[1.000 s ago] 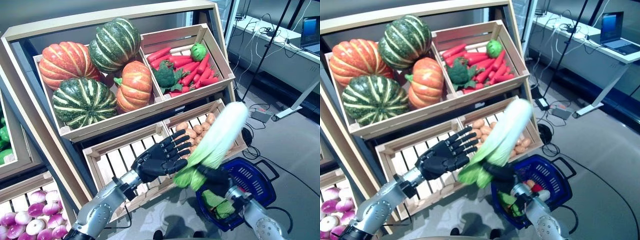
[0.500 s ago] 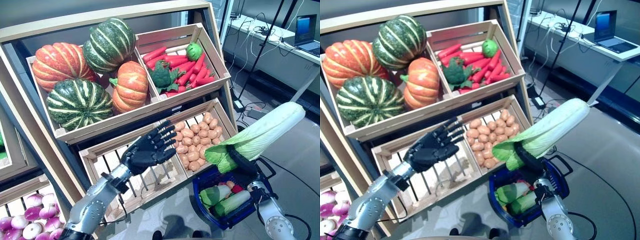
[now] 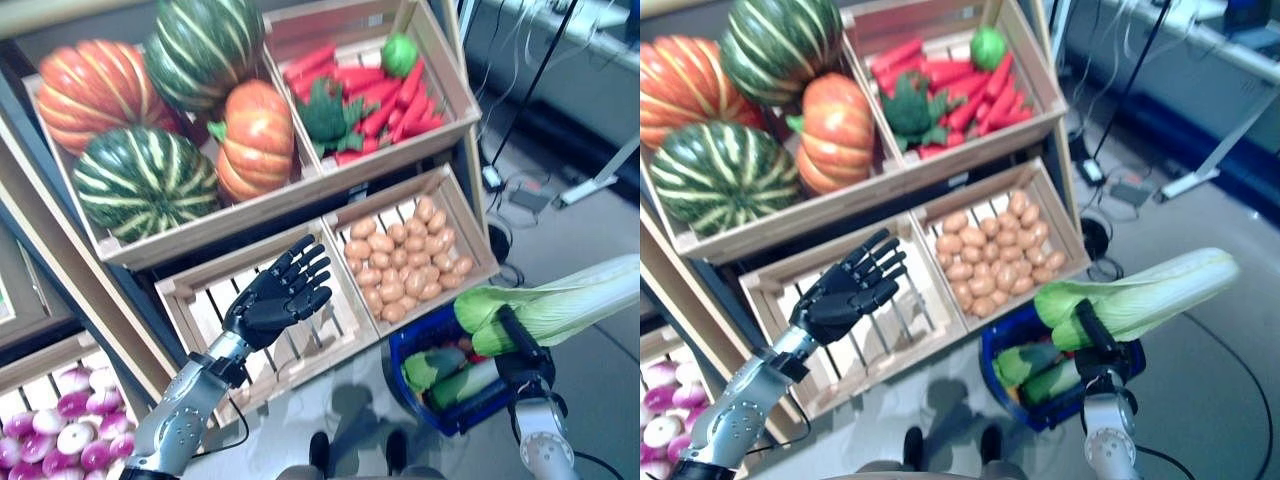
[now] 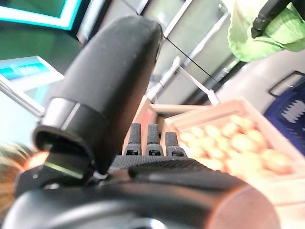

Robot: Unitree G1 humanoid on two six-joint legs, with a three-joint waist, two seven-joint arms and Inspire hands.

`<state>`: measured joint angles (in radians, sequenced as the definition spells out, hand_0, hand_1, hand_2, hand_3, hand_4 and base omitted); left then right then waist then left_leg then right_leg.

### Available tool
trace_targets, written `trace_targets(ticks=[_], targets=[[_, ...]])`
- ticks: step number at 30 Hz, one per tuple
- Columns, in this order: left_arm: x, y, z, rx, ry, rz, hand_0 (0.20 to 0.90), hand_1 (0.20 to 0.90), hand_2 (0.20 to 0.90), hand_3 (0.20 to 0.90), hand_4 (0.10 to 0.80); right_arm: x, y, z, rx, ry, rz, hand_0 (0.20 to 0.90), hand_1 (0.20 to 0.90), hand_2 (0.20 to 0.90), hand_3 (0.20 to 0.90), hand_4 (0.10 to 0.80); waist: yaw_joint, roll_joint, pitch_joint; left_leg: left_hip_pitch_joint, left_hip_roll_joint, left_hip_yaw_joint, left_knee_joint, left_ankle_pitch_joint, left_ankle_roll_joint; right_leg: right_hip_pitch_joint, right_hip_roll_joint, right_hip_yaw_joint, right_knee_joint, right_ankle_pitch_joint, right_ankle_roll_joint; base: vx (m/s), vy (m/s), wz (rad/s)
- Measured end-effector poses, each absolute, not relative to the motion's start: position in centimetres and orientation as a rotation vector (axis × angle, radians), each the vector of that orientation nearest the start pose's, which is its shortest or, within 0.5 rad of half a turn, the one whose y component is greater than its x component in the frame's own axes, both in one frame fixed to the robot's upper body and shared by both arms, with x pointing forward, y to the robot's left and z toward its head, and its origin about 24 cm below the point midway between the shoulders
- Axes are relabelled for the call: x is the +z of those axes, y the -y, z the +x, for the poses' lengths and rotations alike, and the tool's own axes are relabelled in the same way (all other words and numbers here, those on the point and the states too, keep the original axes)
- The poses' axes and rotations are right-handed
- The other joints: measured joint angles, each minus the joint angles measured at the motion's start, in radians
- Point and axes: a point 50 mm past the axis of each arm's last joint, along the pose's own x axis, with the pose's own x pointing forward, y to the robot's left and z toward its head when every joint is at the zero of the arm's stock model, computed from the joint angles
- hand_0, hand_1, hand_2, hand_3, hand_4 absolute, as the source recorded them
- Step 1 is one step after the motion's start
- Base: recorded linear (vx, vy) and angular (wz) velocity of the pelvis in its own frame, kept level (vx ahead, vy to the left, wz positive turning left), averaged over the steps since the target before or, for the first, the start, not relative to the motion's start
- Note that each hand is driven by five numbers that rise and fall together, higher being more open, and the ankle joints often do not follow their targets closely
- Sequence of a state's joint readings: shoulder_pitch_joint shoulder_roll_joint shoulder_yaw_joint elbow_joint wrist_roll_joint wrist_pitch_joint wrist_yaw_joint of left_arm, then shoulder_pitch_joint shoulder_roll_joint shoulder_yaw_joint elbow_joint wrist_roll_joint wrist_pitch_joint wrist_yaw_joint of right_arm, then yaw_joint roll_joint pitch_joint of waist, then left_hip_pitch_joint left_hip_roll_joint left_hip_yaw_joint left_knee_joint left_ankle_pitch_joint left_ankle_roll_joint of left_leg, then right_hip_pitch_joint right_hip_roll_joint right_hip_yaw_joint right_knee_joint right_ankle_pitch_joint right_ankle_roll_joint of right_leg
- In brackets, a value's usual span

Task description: Put vegetables into the basket

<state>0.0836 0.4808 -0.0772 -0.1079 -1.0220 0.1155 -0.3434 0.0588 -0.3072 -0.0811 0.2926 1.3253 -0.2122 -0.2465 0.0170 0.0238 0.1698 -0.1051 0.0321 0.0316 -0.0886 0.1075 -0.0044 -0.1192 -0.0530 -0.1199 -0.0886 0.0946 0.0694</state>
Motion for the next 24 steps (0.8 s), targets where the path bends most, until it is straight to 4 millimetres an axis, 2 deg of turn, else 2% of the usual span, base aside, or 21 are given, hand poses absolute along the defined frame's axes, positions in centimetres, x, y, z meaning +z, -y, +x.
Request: trace_targets(ticks=[4,8,12,16,19,24], targets=[[6.2,-19.4,23.7,-0.438,-0.024,-0.575,0.900,0.900,0.900,0.900,0.800,-0.2,28.1,23.7,-0.705,-0.046,1.002,0.300,0.300,0.300,0.300,0.400,0.003,0.019,0.119,-0.059,-0.001,0.000,0.001,0.022,-0.001,-0.060,0.001,-0.003,0.001,0.023,-0.002,-0.213,0.023,0.00],[7.9,-19.1,25.3,-0.460,0.093,-0.593,0.900,0.900,0.900,0.900,0.800,3.3,28.8,26.8,-0.689,0.073,1.008,0.300,0.300,0.300,0.300,0.400,0.010,0.036,0.257,-0.148,0.001,0.000,0.030,0.037,-0.002,-0.140,0.003,-0.003,0.013,0.046,-0.009,-0.196,-0.019,0.00],[9.7,-17.8,26.3,-0.540,0.181,-0.577,0.900,0.900,0.900,0.900,0.800,5.6,28.4,28.7,-0.675,0.145,1.042,0.300,0.300,0.300,0.300,0.400,0.018,0.042,0.325,-0.238,0.001,0.002,0.065,0.038,-0.003,-0.232,0.003,0.000,0.050,0.048,-0.012,-0.225,-0.042,-0.01],[11.2,-16.0,27.4,-0.621,0.225,-0.566,0.900,0.900,0.900,0.900,0.800,6.9,27.4,30.3,-0.640,0.163,1.068,0.300,0.300,0.300,0.300,0.400,0.026,0.040,0.352,-0.341,0.000,0.002,0.114,0.036,-0.003,-0.338,-0.001,0.000,0.106,0.043,-0.017,-0.146,-0.035,0.00],[11.3,-15.4,27.6,-0.644,0.231,-0.563,0.900,0.900,0.900,0.900,0.800,6.9,26.6,31.2,-0.622,0.139,1.062,0.300,0.300,0.300,0.300,0.400,0.028,0.039,0.353,-0.378,0.000,0.002,0.127,0.036,-0.002,-0.384,-0.003,0.001,0.131,0.039,-0.020,-0.076,-0.036,-0.04],[11.4,-15.1,27.4,-0.667,0.256,-0.603,0.900,0.900,0.900,0.900,0.800,7.3,27.5,31.4,-0.633,0.148,1.033,0.300,0.300,0.300,0.300,0.400,0.029,0.037,0.353,-0.471,-0.002,-0.005,0.159,0.038,-0.009,-0.492,-0.009,0.000,0.202,0.017,-0.020,-0.068,-0.095,0.03]])
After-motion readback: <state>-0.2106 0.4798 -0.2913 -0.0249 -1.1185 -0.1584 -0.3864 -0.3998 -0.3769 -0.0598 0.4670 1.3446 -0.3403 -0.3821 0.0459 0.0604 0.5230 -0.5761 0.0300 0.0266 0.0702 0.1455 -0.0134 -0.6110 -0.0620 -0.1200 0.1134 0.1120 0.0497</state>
